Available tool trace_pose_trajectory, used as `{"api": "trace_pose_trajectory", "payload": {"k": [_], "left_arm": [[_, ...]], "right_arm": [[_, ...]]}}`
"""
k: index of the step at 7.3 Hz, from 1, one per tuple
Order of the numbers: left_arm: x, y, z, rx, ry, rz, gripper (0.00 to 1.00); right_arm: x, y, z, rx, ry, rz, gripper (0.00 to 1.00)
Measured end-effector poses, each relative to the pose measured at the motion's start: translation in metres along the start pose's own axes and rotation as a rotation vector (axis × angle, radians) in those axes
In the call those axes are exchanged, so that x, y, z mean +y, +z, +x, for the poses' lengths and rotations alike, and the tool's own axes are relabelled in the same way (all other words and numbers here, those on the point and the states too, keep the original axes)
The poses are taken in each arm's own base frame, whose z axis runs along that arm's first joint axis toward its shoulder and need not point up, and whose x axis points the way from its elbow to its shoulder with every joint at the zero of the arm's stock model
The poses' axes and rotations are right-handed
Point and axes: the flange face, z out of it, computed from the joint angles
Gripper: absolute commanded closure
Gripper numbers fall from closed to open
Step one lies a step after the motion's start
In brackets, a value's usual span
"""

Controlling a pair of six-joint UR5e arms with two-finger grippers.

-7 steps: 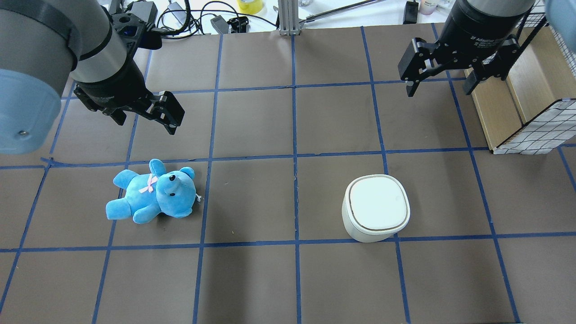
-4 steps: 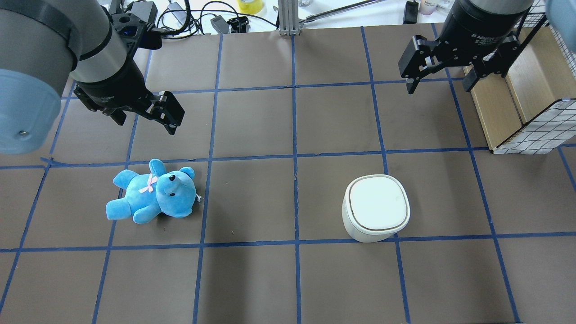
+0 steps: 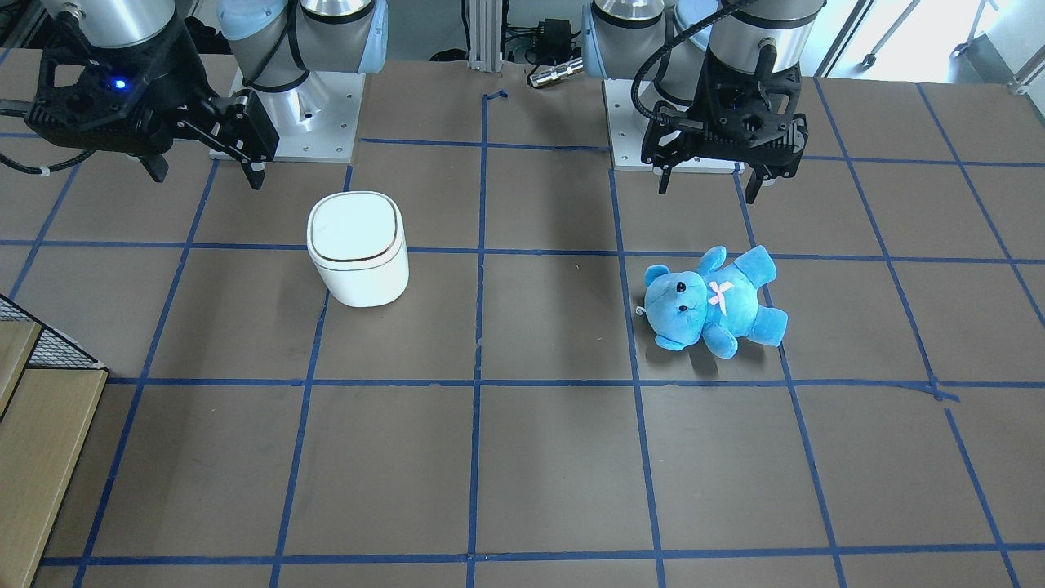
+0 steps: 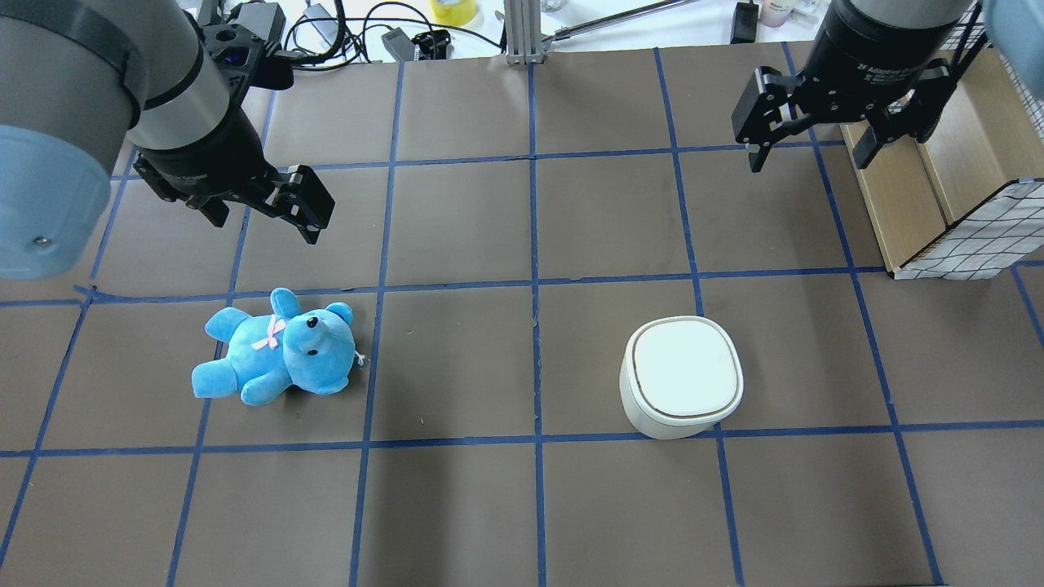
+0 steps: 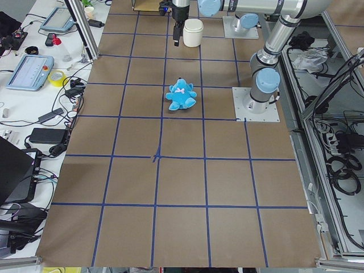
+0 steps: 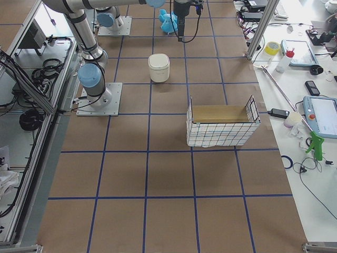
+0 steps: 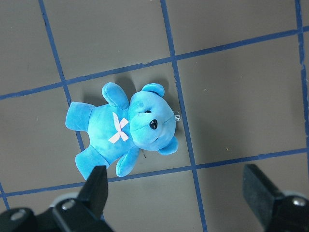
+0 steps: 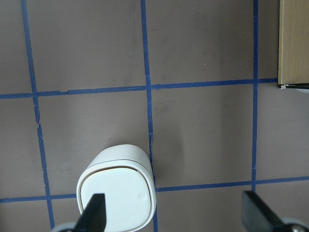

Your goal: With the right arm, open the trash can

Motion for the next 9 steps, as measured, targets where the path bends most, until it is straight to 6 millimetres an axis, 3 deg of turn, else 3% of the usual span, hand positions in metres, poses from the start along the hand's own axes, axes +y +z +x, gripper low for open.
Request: {"api": "trace_pose_trajectory", "payload": {"k": [9], "left_arm": [[0.0, 0.0, 0.0, 0.0, 0.0, 0.0, 0.0]], "right_arm": [[-0.01, 0.003, 0.003, -0.001, 0.037, 0.033, 0.0]]}}
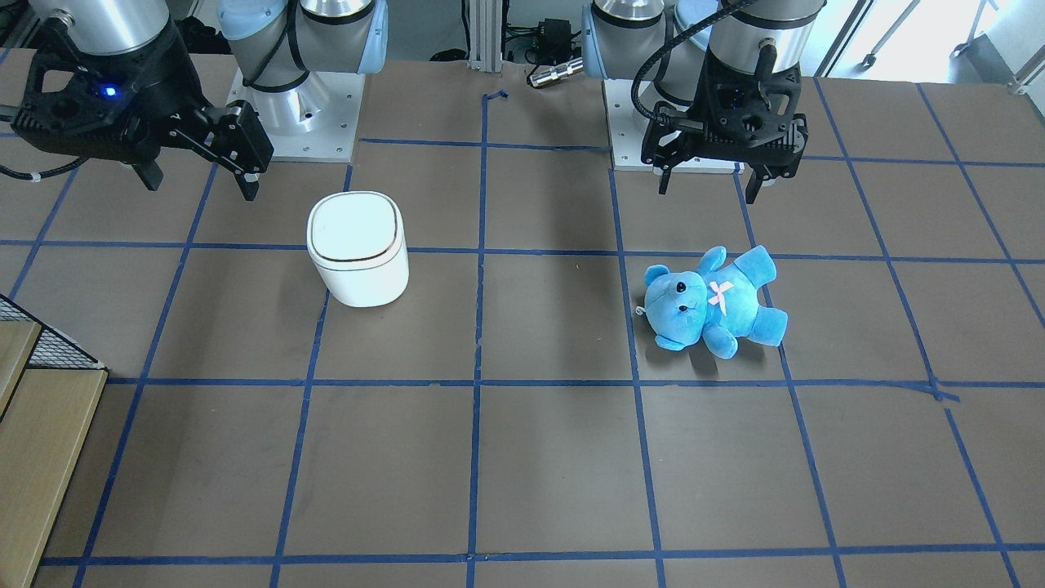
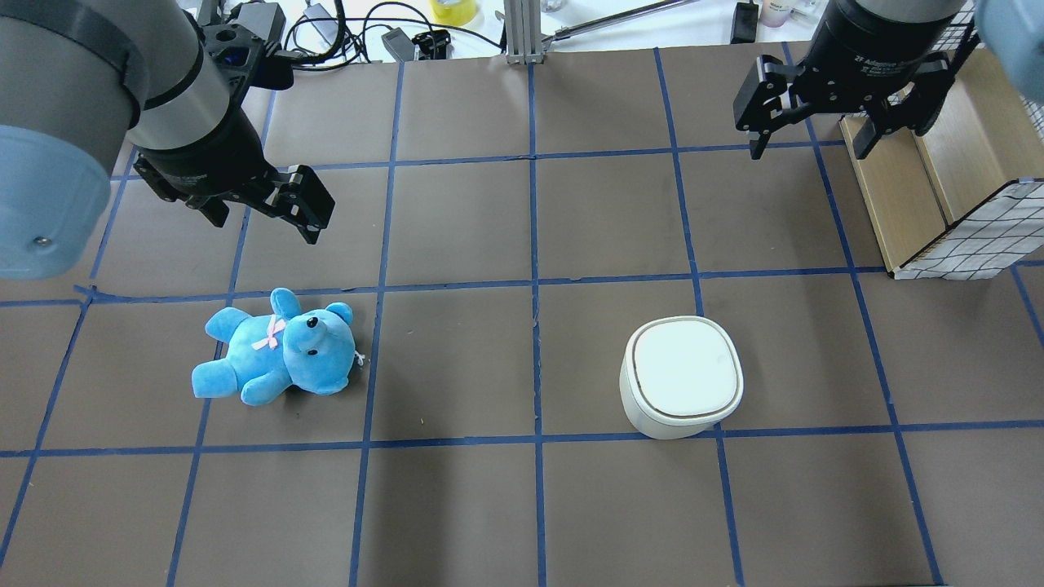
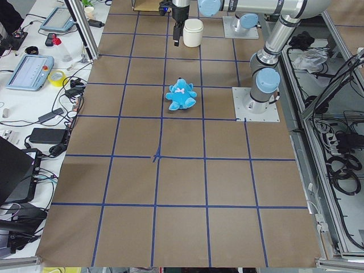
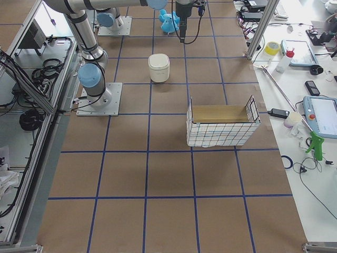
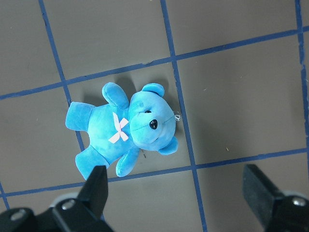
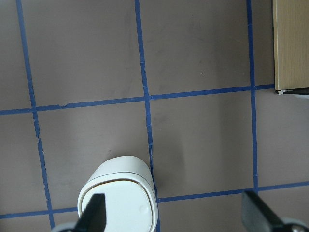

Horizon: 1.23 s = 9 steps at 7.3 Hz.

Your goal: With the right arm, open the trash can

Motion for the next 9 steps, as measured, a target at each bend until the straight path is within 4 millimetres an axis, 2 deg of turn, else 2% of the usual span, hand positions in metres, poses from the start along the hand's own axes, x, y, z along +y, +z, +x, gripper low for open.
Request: {"api": "trace_pose_trajectory", "payload": {"k": [5, 7, 8, 9], "left_arm": [[0.0, 0.0, 0.0, 0.0, 0.0, 0.0, 0.0], [0.0, 0.0, 0.0, 0.0, 0.0, 0.0, 0.0], [0.0, 0.0, 0.0, 0.0, 0.0, 0.0, 0.0], [0.0, 0.0, 0.0, 0.0, 0.0, 0.0, 0.0]], "right_arm": [[-0.001, 0.006, 0.002, 0.002, 0.0, -0.025, 0.0], [0.006, -0.001, 0.002, -0.006, 0.001, -0.029, 0.0], [0.014, -0.006, 0.002, -0.011, 0.0, -0.039, 0.04], [0.019, -0.008, 0.002, -0.014, -0.001, -0.052, 0.44]]}}
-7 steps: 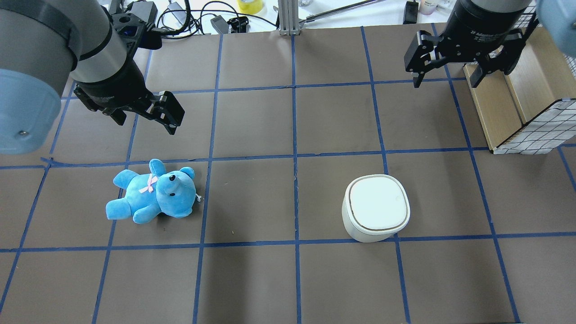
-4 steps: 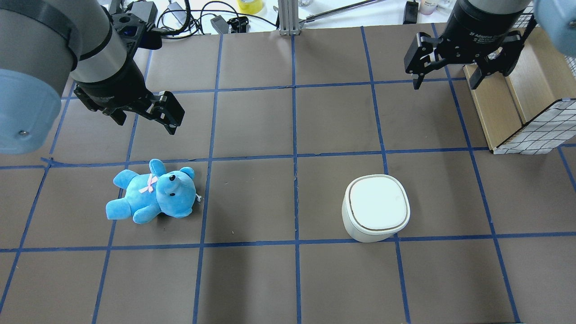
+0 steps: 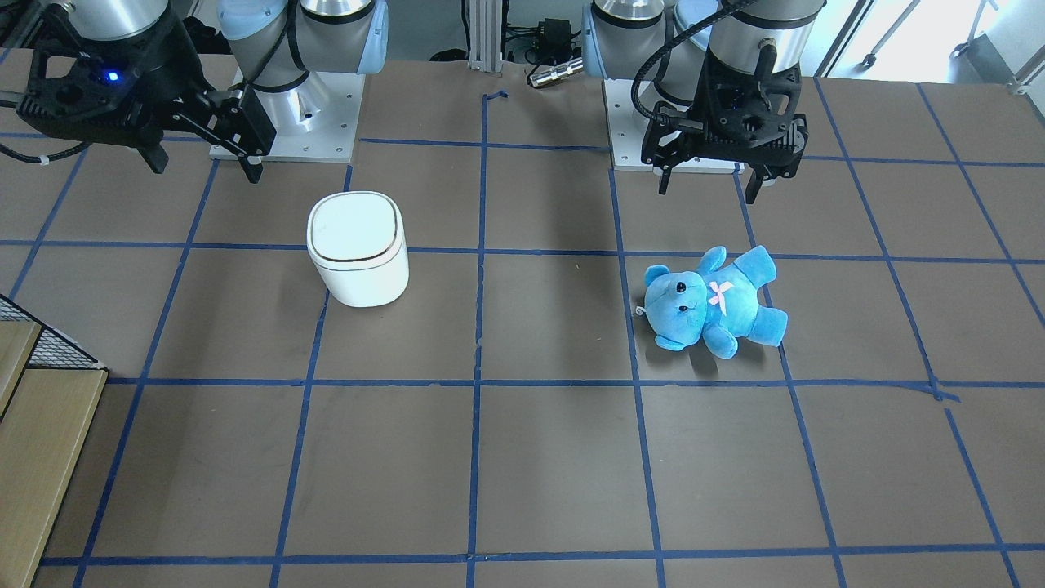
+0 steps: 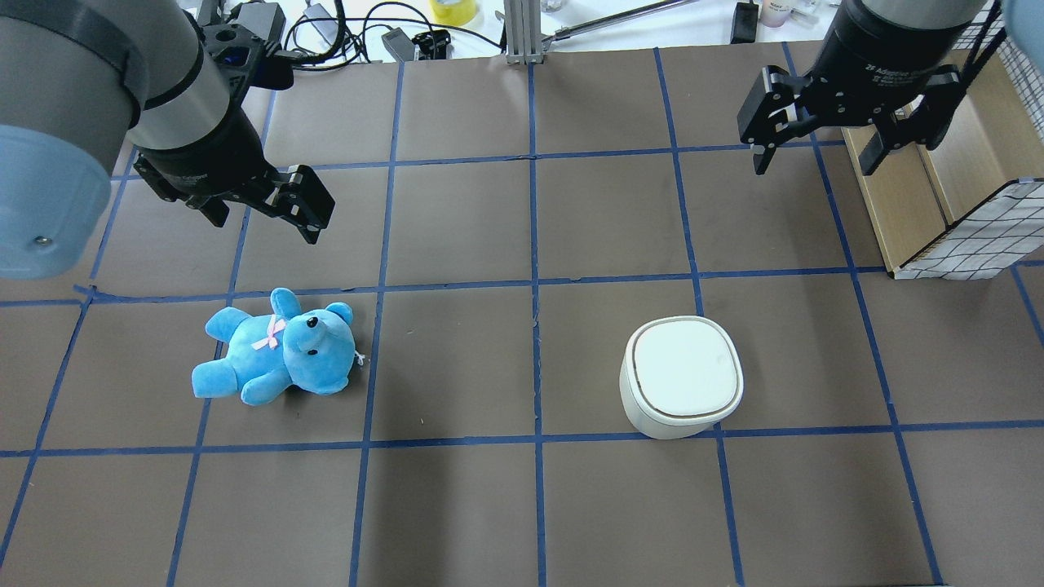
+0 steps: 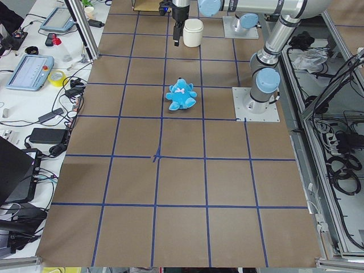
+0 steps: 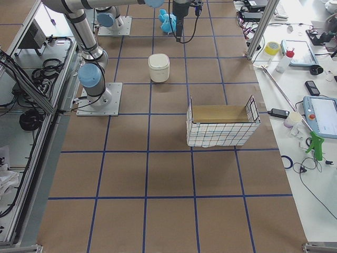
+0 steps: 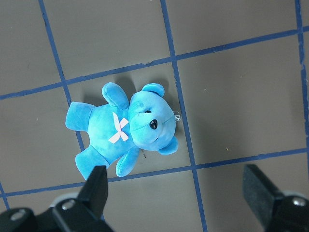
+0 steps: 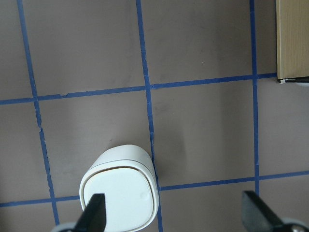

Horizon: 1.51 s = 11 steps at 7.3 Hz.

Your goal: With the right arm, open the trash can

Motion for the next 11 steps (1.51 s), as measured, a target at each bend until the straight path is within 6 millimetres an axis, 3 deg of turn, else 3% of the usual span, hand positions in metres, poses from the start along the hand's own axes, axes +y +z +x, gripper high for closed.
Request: {"api": "trace_pose_trajectory", "payload": {"k": [1, 2, 5, 9, 11], "left_arm": [[0.0, 0.0, 0.0, 0.0, 0.0, 0.0, 0.0], [0.0, 0.0, 0.0, 0.0, 0.0, 0.0, 0.0], [0.0, 0.0, 0.0, 0.0, 0.0, 0.0, 0.0], [0.0, 0.0, 0.0, 0.0, 0.0, 0.0, 0.0], [0.0, 0.0, 0.0, 0.0, 0.0, 0.0, 0.0]], "right_arm": [[0.003, 0.0, 0.0, -0.002, -0.001, -0.012, 0.7], [0.005, 0.002, -0.001, -0.011, -0.001, -0.034, 0.79], [0.013, 0.015, -0.006, -0.041, -0.008, -0.108, 0.88], [0.027, 0.073, -0.009, -0.04, -0.028, -0.251, 0.94], [0.035, 0.112, -0.01, -0.038, -0.029, -0.312, 0.94]]}}
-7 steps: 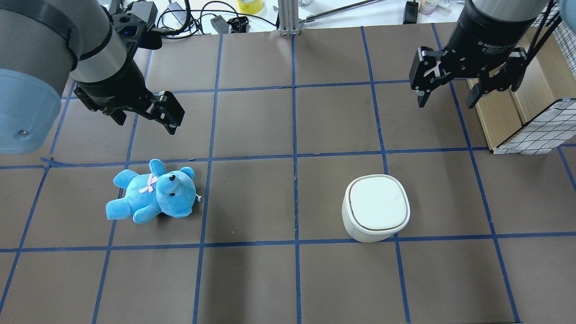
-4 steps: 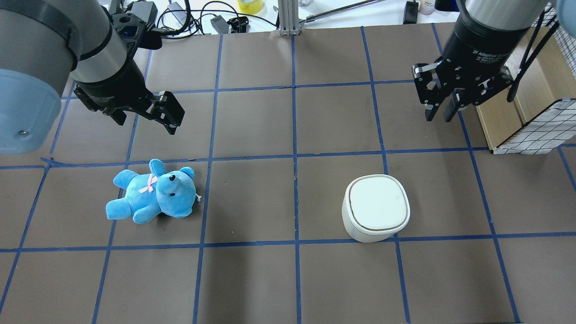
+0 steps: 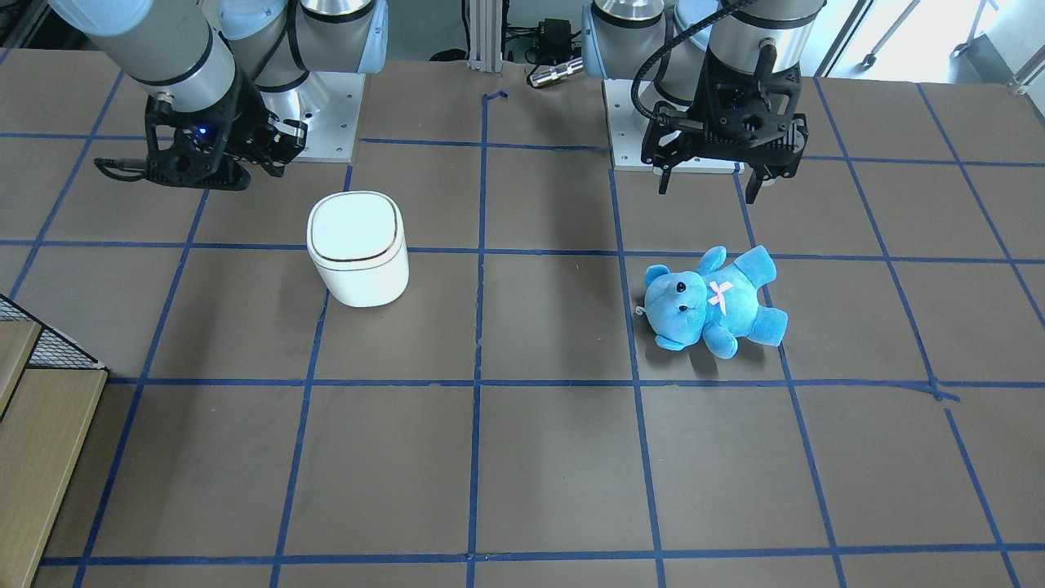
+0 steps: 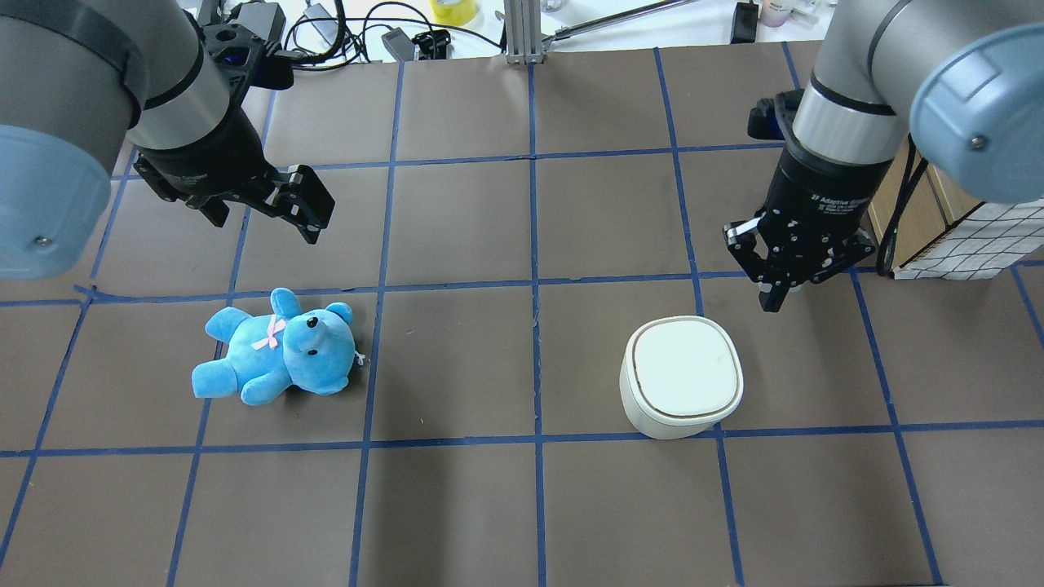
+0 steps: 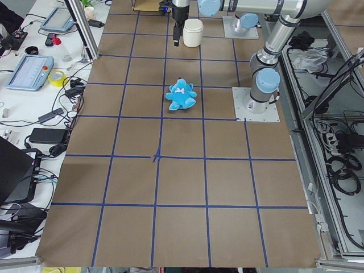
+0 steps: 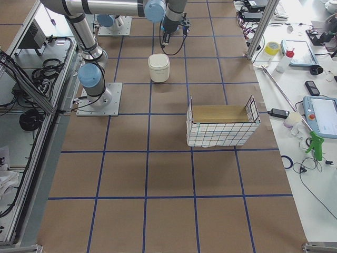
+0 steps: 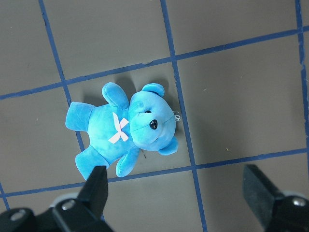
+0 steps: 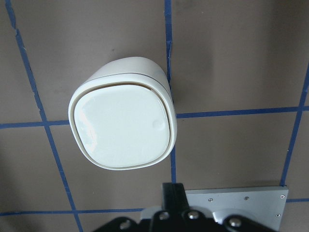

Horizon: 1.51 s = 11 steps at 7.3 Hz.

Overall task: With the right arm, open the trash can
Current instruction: 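Lower the right gripper onto the white trash can's lid, then press down on the lid's far edge with the right gripper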

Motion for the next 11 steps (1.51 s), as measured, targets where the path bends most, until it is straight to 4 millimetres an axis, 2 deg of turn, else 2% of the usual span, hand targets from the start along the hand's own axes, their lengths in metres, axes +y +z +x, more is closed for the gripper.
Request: {"api": "trace_pose_trajectory", "payload": {"k": [5, 7, 11], "left_arm": [[0.0, 0.0, 0.0, 0.0, 0.0, 0.0, 0.0], [0.0, 0.0, 0.0, 0.0, 0.0, 0.0, 0.0], [0.0, 0.0, 0.0, 0.0, 0.0, 0.0, 0.0]], "right_arm": [[-0.011, 0.078, 0.001, -0.003, 0.001, -0.027, 0.94], [-0.016, 0.093, 0.0, -0.008, 0.0, -0.039, 0.94], [-0.025, 0.104, -0.003, -0.027, -0.002, -0.049, 0.94]]}}
